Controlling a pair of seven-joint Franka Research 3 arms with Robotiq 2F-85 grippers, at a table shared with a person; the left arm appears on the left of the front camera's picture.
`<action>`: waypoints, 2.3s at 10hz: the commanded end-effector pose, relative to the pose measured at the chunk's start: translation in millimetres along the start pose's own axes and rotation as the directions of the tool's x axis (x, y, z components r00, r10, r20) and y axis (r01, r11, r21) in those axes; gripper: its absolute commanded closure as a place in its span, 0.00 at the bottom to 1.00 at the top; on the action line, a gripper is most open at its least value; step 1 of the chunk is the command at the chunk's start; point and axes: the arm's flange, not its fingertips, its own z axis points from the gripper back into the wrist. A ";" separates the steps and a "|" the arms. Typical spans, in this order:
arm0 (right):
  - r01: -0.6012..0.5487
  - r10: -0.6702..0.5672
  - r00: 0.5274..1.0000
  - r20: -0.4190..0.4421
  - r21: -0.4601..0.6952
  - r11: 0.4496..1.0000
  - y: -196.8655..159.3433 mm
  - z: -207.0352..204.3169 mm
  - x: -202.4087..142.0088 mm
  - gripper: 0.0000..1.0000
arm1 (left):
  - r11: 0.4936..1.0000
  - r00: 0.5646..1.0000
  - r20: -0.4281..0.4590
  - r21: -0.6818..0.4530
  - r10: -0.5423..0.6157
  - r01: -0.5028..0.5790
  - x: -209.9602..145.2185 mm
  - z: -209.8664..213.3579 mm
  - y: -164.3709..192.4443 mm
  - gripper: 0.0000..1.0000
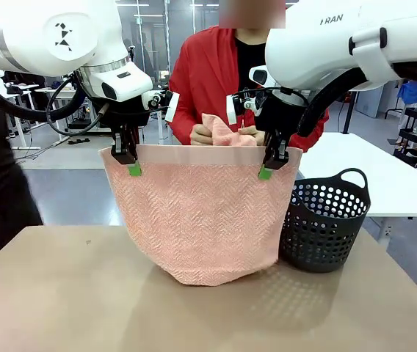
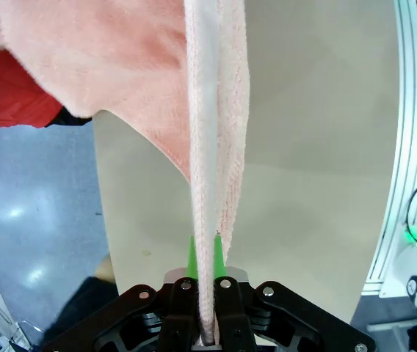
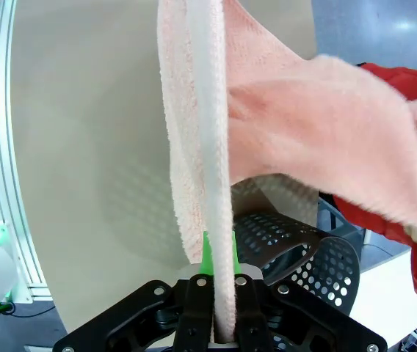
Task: Fold the towel.
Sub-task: Release the end of the 100 cm Hotel Towel you were holding and grab the top end of the folded side.
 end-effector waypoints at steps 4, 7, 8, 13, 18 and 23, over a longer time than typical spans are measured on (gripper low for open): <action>-0.001 0.001 1.000 0.000 -0.001 1.000 -0.3 0.2 -0.6 1.00 | 1.000 1.000 -0.005 0.003 0.000 0.000 -0.9 1.0 0.9 1.00; -0.001 0.001 1.000 0.000 -0.001 1.000 -0.3 0.2 -0.6 1.00 | 1.000 1.000 -0.005 0.003 0.000 0.000 -0.9 1.0 0.9 1.00; -0.001 0.001 1.000 0.000 -0.001 1.000 -0.3 0.2 -0.6 1.00 | 1.000 1.000 -0.005 0.003 0.000 0.000 -0.9 1.0 0.9 1.00; -0.001 0.001 1.000 0.000 -0.001 1.000 -0.3 0.2 -0.6 1.00 | 1.000 1.000 -0.005 0.003 0.000 0.000 -0.9 1.0 0.9 1.00; -0.001 0.001 1.000 0.000 -0.001 1.000 -0.3 0.2 -0.6 1.00 | 1.000 1.000 -0.005 0.003 0.000 0.000 -0.9 1.0 0.9 1.00; -0.001 0.001 1.000 0.000 -0.001 1.000 -0.3 0.2 -0.6 1.00 | 1.000 1.000 -0.005 0.003 0.000 0.000 -0.9 1.0 0.9 1.00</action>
